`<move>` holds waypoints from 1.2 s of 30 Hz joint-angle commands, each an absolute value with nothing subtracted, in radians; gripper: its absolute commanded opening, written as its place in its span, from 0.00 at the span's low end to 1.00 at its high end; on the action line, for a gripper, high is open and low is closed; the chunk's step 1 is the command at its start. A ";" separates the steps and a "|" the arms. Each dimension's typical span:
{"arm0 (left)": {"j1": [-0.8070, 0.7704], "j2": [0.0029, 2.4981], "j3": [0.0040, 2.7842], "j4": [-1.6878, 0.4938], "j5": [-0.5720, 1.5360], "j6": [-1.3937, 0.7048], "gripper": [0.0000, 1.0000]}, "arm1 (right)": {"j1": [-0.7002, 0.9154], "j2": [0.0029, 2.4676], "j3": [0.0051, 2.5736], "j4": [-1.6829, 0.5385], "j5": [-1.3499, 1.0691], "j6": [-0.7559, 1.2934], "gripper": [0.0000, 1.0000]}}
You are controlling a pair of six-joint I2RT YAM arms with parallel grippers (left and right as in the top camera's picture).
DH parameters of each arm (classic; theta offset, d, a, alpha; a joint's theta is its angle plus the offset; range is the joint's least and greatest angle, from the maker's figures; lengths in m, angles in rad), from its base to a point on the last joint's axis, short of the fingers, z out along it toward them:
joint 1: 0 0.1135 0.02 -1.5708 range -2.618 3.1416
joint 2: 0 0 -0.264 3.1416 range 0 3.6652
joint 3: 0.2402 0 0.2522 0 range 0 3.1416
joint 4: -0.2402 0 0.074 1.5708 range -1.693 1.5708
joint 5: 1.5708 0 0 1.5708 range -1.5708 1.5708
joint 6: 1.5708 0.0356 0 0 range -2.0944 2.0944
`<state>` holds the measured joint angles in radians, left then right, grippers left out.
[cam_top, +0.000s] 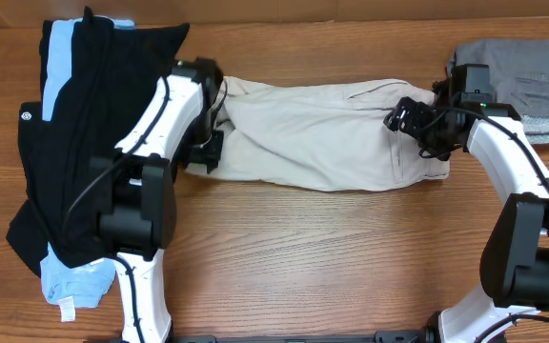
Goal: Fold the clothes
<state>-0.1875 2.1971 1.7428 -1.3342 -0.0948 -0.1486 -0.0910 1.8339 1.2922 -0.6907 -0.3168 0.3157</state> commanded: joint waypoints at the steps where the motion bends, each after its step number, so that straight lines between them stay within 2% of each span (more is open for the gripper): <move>1: -0.161 2.181 1.704 -1.310 -0.114 -0.154 0.83 | -0.096 1.814 1.333 -0.686 -0.383 0.263 1.00; 3: -0.155 2.178 1.724 -1.315 -0.112 -0.152 0.98 | -0.096 1.805 1.346 -0.690 -0.417 0.236 0.98; 4: -0.155 2.177 1.739 -1.323 -0.112 -0.149 1.00 | -0.095 1.799 1.351 -0.692 -0.424 0.231 0.97; 10: -0.164 2.120 1.867 -1.360 -0.104 -0.146 1.00 | -0.094 1.795 1.351 -0.691 -0.419 0.200 0.93; 14: -0.165 2.031 1.893 -1.285 -0.016 -0.117 1.00 | -0.094 1.795 1.349 -0.686 -0.314 0.201 0.93; 19: -0.186 1.991 1.893 -1.201 0.235 0.051 1.00 | -0.117 1.795 1.349 -0.669 -0.266 0.201 0.97; 24: -0.232 2.029 1.881 -1.189 0.266 0.159 1.00 | -0.151 1.795 1.349 -0.673 -0.284 0.200 0.96; 27: -0.257 2.075 1.880 -1.189 0.254 0.168 0.88 | -0.160 1.795 1.349 -0.688 -0.314 0.200 0.93; 31: -0.262 2.152 1.880 -1.181 0.256 0.129 0.58 | -0.167 1.795 1.349 -0.693 -0.358 0.180 0.89; 33: -0.255 2.191 1.880 -1.170 0.255 0.105 0.37 | -0.173 1.795 1.349 -0.694 -0.357 0.180 0.88; 34: -0.249 2.207 1.880 -1.162 0.255 0.099 0.30 | -0.176 1.795 1.349 -0.694 -0.358 0.181 0.88; 36: -0.239 2.241 1.880 -1.140 0.256 0.096 0.22 | -0.181 1.795 1.349 -0.695 -0.358 0.177 0.89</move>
